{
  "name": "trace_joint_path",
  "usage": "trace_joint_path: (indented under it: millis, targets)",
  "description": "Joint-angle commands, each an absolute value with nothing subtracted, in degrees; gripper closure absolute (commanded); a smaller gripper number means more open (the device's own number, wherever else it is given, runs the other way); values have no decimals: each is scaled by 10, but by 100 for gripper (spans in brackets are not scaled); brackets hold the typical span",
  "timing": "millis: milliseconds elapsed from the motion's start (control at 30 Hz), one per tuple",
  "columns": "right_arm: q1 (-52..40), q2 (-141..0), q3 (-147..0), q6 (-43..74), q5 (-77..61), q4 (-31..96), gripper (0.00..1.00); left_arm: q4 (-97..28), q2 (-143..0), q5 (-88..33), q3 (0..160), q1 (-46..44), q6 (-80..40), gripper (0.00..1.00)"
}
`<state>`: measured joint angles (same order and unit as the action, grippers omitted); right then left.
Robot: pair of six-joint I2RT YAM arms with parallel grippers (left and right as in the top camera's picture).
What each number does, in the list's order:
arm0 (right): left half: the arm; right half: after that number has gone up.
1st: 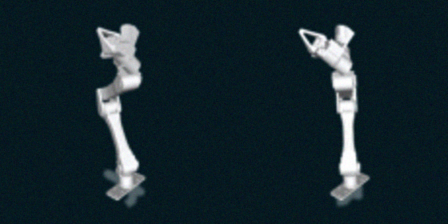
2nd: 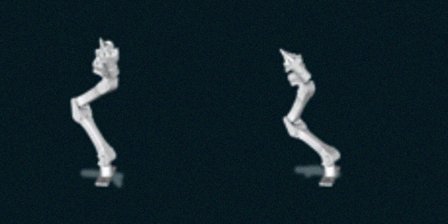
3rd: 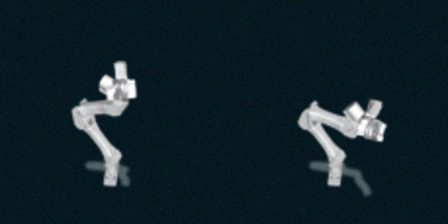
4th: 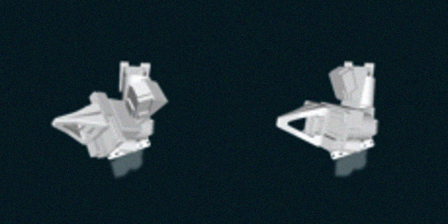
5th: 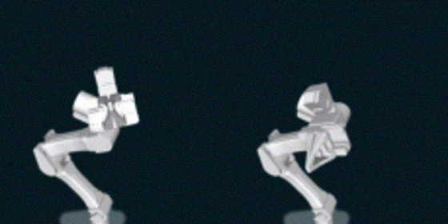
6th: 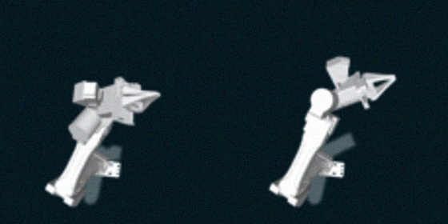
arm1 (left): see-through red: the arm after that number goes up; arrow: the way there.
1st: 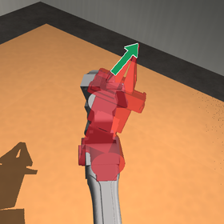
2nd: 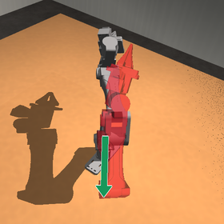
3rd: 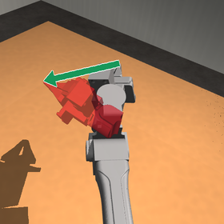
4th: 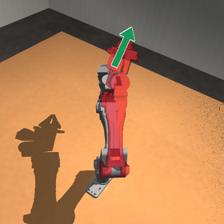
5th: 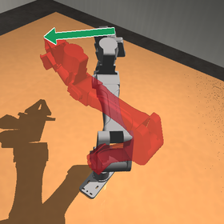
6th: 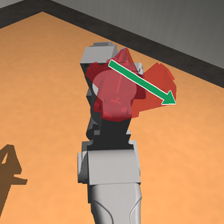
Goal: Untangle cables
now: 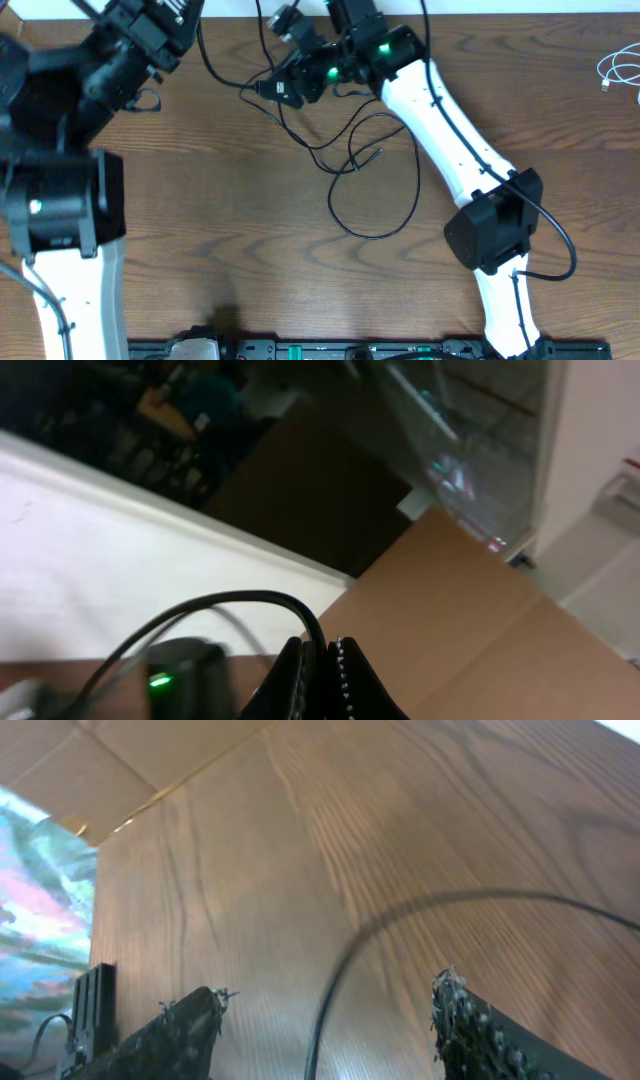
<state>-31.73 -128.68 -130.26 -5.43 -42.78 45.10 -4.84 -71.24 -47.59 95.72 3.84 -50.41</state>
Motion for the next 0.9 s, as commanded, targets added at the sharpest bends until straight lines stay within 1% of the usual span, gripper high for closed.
trace_joint_path:
  millis: [0, 33, 67, 100, 133, 167, 200, 300, 400, 500, 633, 867]
  targets:
    - [-344, -1313, -1303, -58, -451, 426, 38, -41, -696, -487, 967, 38, -540, 93]
    - [-348, -1314, -1303, -47, -449, 415, 41, -41, -694, -487, 967, 38, -545, 92]
    - [-353, -1321, -1303, -32, -438, 401, 47, -41, -691, -487, 967, 38, -549, 93]
    - [-356, -1322, -1303, -17, -423, 392, 57, -41, -689, -487, 967, 38, -550, 93]
    - [-359, -1326, -1303, 8, -390, 384, 70, -41, -687, -487, 967, 38, -552, 93]
    - [-361, -1327, -1303, 33, -355, 381, 88, -41, -685, -487, 967, 38, -552, 93]
    - [-361, -1327, -1303, 64, -312, 381, 99, -42, -684, -487, 967, 38, -552, 93]
    - [-357, -1327, -1303, 116, -225, 389, 99, -44, -684, -492, 967, 38, -552, 93]
    - [-342, -1321, -1303, 122, -211, 404, 99, -73, -685, -493, 967, 38, -545, 92]
    - [-320, -1309, -1303, 142, -185, 444, 99, -115, -692, -484, 967, 38, -512, 92]
    - [-284, -1280, -1303, 140, -161, 504, 99, -187, -710, -448, 967, 38, -472, 92]
    - [-225, -1197, -1303, 86, -163, 586, 99, -303, -781, -417, 967, 38, -406, 92]
